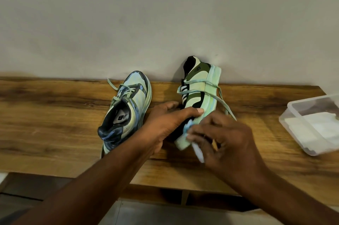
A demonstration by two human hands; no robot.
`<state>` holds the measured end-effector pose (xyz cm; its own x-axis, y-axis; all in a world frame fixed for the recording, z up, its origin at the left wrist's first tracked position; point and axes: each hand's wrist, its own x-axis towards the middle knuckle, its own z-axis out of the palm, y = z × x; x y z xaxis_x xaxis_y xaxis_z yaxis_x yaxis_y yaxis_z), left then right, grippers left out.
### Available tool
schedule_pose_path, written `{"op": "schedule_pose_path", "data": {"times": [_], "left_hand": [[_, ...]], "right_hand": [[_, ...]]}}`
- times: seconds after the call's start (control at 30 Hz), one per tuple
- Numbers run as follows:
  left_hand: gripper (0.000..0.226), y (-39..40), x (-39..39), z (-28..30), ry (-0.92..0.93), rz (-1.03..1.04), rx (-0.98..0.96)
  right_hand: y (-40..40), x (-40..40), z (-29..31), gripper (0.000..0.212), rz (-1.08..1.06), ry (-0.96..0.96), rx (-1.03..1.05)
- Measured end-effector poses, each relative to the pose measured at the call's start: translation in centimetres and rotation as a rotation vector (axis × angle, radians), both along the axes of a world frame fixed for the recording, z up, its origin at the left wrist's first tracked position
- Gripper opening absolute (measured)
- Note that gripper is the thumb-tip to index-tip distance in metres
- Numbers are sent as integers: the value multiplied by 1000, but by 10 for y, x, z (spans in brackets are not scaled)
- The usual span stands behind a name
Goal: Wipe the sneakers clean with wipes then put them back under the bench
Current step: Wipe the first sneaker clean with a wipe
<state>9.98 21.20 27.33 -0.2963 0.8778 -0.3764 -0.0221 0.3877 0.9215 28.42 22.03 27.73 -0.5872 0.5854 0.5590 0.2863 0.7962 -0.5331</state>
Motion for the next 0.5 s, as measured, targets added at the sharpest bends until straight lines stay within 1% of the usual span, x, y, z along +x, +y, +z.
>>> {"op": "schedule_pose_path", "data": {"times": [0.07, 0.1, 0.13, 0.2, 0.23, 0.3, 0.37, 0.43, 0.5], "left_hand": [[43, 0, 2, 0, 11, 23, -12], [47, 0, 2, 0, 12, 33, -11], [62, 1, 3, -1, 17, 36, -7], [95, 3, 4, -3, 30, 41, -3], [102, 3, 3, -5, 28, 44, 1], [93, 4, 1, -6, 10, 41, 5], [85, 4, 0, -5, -3, 31, -2], [73, 4, 0, -2, 0, 1, -2], [59, 2, 1, 1, -3, 2, -3]], "right_hand": [[14, 4, 8, 19, -133, 34, -18], [19, 6, 11, 19, -179, 37, -20], [20, 7, 12, 19, -196, 40, -23], [8, 3, 7, 18, -135, 30, 6], [-2, 0, 3, 17, -73, 8, 39], [-19, -5, -8, 11, 41, -92, 146], [-24, -5, -12, 17, 83, -199, 245], [-15, -2, -7, 17, 63, -189, 212], [-1, 3, 1, 17, -15, -110, 125]]}}
